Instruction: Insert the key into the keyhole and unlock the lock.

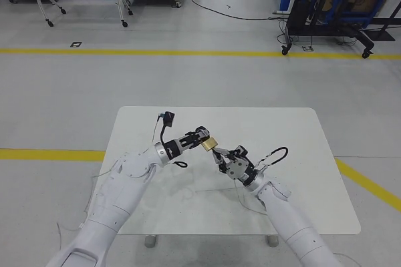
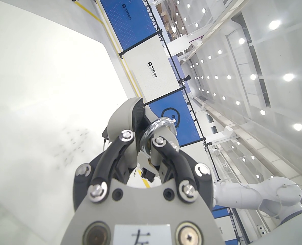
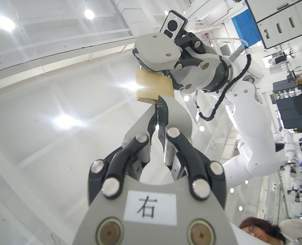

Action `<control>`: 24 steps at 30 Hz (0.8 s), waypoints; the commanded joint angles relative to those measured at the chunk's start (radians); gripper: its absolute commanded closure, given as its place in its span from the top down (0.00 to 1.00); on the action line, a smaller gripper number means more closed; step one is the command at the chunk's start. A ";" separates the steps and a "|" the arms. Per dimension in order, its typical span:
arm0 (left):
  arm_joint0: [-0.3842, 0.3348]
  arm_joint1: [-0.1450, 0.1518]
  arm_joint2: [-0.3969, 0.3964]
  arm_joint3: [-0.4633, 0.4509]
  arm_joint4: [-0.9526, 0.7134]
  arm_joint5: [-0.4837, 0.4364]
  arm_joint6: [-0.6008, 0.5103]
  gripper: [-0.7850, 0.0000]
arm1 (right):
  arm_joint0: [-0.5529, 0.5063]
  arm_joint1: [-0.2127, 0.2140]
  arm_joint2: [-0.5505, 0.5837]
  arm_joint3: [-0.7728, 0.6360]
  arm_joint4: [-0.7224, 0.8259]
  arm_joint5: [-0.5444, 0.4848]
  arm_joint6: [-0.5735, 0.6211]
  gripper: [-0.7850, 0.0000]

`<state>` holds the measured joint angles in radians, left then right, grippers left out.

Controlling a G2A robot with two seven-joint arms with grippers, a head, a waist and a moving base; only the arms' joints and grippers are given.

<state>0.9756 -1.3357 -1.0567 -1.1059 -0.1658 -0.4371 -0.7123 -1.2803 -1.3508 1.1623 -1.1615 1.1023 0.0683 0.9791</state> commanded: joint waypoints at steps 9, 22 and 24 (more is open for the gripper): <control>-0.011 0.000 -0.003 0.016 0.003 0.074 0.015 0.00 | -0.050 0.021 0.062 -0.060 -0.136 -0.158 -0.009 1.00; -0.074 -0.023 0.155 0.056 0.311 0.385 0.044 0.00 | -0.280 0.072 0.294 -0.404 -0.782 -0.507 -0.498 1.00; -0.086 -0.030 0.179 0.070 0.332 0.409 0.032 0.00 | -0.280 0.072 0.294 -0.404 -0.782 -0.507 -0.498 1.00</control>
<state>0.8950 -1.3627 -0.8892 -1.0423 0.1565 -0.0379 -0.6756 -1.5619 -1.2789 1.4571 -1.5736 0.2547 -0.4388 0.4457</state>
